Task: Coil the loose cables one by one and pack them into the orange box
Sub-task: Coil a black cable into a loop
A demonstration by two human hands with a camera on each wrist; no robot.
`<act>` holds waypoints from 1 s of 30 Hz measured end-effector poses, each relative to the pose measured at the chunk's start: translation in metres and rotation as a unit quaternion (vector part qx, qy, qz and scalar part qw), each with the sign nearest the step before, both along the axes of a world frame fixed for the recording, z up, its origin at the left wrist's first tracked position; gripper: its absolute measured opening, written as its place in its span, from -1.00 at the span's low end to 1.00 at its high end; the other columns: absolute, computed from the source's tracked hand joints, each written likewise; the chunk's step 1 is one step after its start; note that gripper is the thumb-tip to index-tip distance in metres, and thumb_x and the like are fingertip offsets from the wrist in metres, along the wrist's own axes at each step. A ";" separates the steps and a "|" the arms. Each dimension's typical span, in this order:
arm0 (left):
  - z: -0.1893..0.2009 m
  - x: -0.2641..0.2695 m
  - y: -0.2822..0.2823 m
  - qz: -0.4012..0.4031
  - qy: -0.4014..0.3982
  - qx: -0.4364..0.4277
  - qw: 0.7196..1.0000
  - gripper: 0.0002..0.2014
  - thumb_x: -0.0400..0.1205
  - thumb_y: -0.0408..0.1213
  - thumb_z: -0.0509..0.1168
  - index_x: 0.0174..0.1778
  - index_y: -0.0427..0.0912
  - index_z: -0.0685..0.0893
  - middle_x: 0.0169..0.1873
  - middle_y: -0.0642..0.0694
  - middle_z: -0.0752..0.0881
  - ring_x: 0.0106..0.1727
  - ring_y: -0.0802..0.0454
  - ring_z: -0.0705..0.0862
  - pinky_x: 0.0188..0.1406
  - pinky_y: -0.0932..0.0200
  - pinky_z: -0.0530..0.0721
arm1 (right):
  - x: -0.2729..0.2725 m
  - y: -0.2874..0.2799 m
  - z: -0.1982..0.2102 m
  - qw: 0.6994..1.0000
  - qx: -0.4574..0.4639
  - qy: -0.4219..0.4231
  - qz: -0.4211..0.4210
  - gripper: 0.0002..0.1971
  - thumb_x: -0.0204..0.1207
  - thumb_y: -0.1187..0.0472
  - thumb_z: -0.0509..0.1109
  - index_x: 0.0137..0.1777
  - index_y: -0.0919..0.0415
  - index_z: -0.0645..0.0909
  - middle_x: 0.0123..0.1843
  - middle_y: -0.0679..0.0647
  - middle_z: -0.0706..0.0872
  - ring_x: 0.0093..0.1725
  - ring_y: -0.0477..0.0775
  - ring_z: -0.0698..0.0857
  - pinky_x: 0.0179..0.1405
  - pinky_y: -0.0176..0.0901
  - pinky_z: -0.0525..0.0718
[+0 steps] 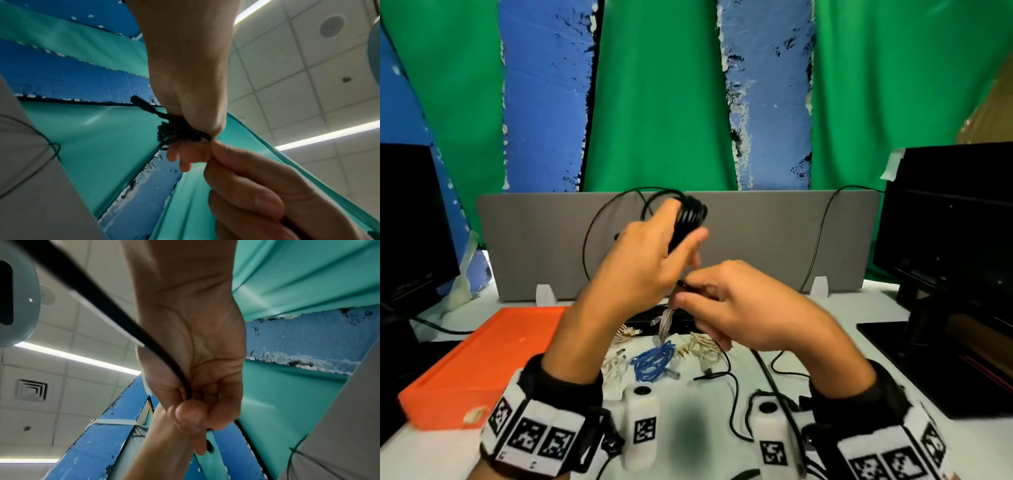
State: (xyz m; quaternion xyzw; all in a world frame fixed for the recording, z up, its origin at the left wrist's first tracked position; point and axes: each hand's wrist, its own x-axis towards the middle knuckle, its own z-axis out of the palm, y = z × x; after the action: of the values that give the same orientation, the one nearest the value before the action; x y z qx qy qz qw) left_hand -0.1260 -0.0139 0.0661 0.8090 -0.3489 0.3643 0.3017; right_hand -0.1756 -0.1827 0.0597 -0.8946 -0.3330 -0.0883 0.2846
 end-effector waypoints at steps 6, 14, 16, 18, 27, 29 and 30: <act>0.008 -0.005 0.013 -0.119 0.215 0.061 0.967 -0.56 0.50 0.26 0.33 -0.21 -0.10 0.63 -0.44 0.04 0.62 -0.44 0.15 0.54 -0.44 0.22 0.46 | 0.000 -0.025 0.012 0.996 0.080 -0.037 -0.015 -0.78 0.54 -0.04 0.53 -0.19 0.08 0.71 -0.49 -0.11 0.49 -0.46 -0.16 0.36 -0.43 -0.18 0.33; 0.015 -0.005 0.062 -0.183 0.342 -0.066 0.919 -0.60 0.34 0.16 0.56 -0.35 -0.14 0.70 -0.58 -0.19 0.46 -0.64 0.10 0.34 -0.64 0.33 0.34 | 0.002 -0.054 0.016 0.998 0.027 0.048 -0.009 -0.92 0.64 0.04 0.44 -0.01 0.00 0.71 -0.26 0.05 0.70 -0.29 0.05 0.58 -0.15 0.13 0.64; 0.016 0.001 0.063 -0.213 0.301 -0.199 0.908 -0.62 0.43 0.10 0.53 -0.34 -0.17 0.66 -0.68 -0.11 0.36 -0.68 0.10 0.29 -0.53 0.29 0.51 | 0.011 -0.059 0.014 0.996 0.027 -0.005 -0.081 -0.86 0.65 -0.06 0.39 -0.04 -0.05 0.68 -0.24 0.03 0.72 -0.28 -0.09 0.61 -0.04 0.18 0.69; 0.017 0.006 0.057 -0.194 0.279 -0.299 0.892 -0.68 0.53 -0.02 0.45 -0.31 -0.20 0.62 -0.72 0.02 0.28 -0.69 0.09 0.23 -0.30 0.19 0.61 | 0.017 -0.059 0.012 0.985 0.028 -0.062 -0.156 -0.80 0.63 -0.17 0.33 0.07 -0.12 0.67 -0.18 -0.09 0.71 -0.17 -0.16 0.64 0.04 0.07 0.69; 0.016 0.001 0.023 0.014 0.170 -0.282 0.944 -0.53 0.65 0.01 0.36 -0.34 -0.37 0.56 -0.68 -0.04 0.43 -0.59 0.02 0.37 -0.37 0.07 0.50 | 0.015 -0.018 0.004 0.980 0.075 -0.132 -0.125 -0.35 0.74 -0.19 0.10 0.77 -0.11 0.05 0.69 -0.12 0.33 0.66 -0.09 0.30 0.65 0.03 0.30; 0.019 -0.010 0.013 -0.113 0.256 -0.306 0.910 -0.64 0.67 -0.08 0.35 -0.30 -0.29 0.58 -0.72 0.00 0.33 -0.67 0.04 0.28 -0.31 0.05 0.56 | 0.017 -0.010 0.001 0.980 0.104 -0.135 -0.102 -0.40 0.78 -0.11 0.07 0.78 -0.07 0.05 0.68 -0.11 0.36 0.63 -0.16 0.33 0.64 -0.05 0.31; 0.019 -0.015 0.008 -0.163 0.295 -0.312 0.888 -0.69 0.66 -0.11 0.34 -0.29 -0.26 0.58 -0.73 0.02 0.30 -0.70 0.06 0.25 -0.28 0.06 0.59 | 0.018 -0.006 -0.001 0.977 0.131 -0.142 -0.088 -0.46 0.80 -0.05 0.06 0.76 -0.06 0.14 0.61 -0.11 0.46 0.54 -0.19 0.45 0.56 -0.09 0.40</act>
State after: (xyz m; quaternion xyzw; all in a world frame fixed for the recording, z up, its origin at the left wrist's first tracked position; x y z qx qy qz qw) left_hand -0.1408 -0.0061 0.0850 0.6750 -0.2392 0.1442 0.6829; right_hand -0.1575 -0.1883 0.0590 -0.8539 -0.2752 -0.2822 0.3399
